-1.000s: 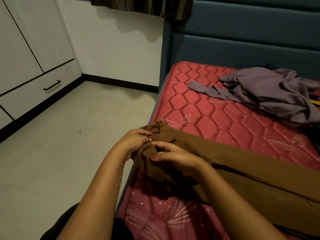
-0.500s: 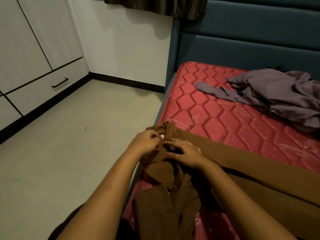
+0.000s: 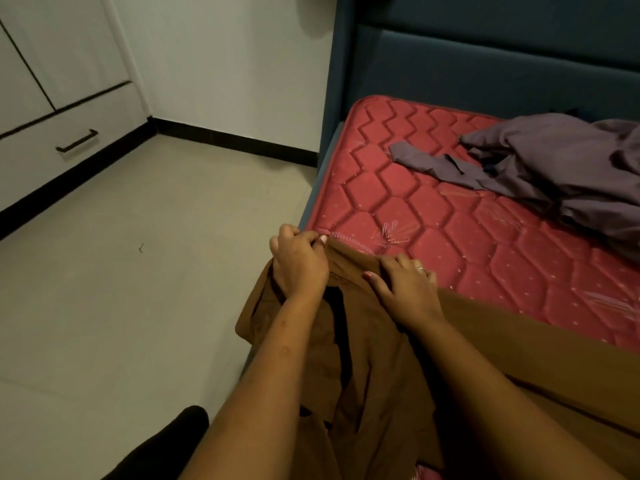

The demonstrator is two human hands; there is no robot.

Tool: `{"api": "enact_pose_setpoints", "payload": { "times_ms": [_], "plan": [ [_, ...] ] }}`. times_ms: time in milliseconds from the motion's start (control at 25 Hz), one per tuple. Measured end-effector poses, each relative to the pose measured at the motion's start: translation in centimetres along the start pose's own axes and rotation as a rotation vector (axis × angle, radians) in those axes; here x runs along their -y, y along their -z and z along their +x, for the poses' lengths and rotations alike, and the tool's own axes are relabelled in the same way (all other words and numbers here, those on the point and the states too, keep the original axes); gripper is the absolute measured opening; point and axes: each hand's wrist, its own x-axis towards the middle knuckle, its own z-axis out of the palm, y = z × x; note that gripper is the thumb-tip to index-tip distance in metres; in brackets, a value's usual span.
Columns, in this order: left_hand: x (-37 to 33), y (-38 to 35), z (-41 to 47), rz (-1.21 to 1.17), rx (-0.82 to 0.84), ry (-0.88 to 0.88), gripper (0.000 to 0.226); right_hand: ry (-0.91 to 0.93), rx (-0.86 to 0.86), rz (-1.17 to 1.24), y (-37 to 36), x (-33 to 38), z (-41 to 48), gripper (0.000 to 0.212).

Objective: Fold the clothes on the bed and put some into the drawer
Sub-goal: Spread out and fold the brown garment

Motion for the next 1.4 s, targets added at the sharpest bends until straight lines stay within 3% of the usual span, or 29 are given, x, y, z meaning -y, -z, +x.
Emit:
{"api": "enact_pose_setpoints", "payload": {
  "times_ms": [80, 240, 360, 400, 480, 560, 640, 760, 880, 1080, 1240, 1400],
  "plan": [
    [0.5, -0.6, 0.6, -0.029, -0.041, 0.025, 0.025, 0.033, -0.106, -0.029, 0.0, -0.1, 0.7, 0.039],
    [1.4, 0.0, 0.9, -0.018, -0.02, 0.043, 0.02, 0.057, -0.106, -0.076, 0.5, -2.7, 1.0, 0.034],
    [-0.7, 1.5, -0.8, 0.062, -0.105, -0.162, 0.021, 0.048, -0.151, -0.235, 2.3, -6.8, -1.2, 0.029],
    [-2.3, 1.5, -1.8, 0.111, -0.059, -0.28, 0.024, 0.046, -0.189, -0.298, 3.3, -8.1, -2.2, 0.031],
    [-6.2, 0.6, -5.2, 0.348, 0.238, -0.488, 0.033, 0.103, -0.218, -0.275, 5.3, -9.7, -4.3, 0.039],
    [-8.7, -2.0, -10.5, 0.589, 0.567, -0.628, 0.042, 0.197, -0.09, -0.111, 6.4, -10.9, -7.1, 0.05],
    [-9.0, -4.8, -15.3, 0.669, 0.722, -0.67, 0.05, 0.219, 0.11, -0.011, 6.4, -12.6, -10.0, 0.058],
    [-9.7, -8.4, -18.7, 0.705, 0.764, -0.543, 0.062, 0.104, 0.318, 0.002, 6.4, -17.1, -12.5, 0.054],
    [-12.7, -11.4, -20.4, 0.776, 0.809, -0.529, 0.073, 0.068, 0.322, -0.038, 7.7, -21.3, -13.3, 0.054],
    [-16.6, -16.1, -24.8, 0.668, 0.874, -0.669, 0.12, -0.115, 0.256, -0.092, 8.8, -30.2, -17.1, 0.063],
    [-19.9, -20.2, -28.0, 0.599, 0.849, -0.816, 0.11, -0.36, 0.119, -0.1, 9.4, -37.6, -19.1, 0.07],
    [-21.4, -23.1, -29.4, 0.601, 0.863, -0.905, 0.099, -0.339, 0.052, -0.134, 9.0, -39.4, -19.4, 0.07]
  ]
}}
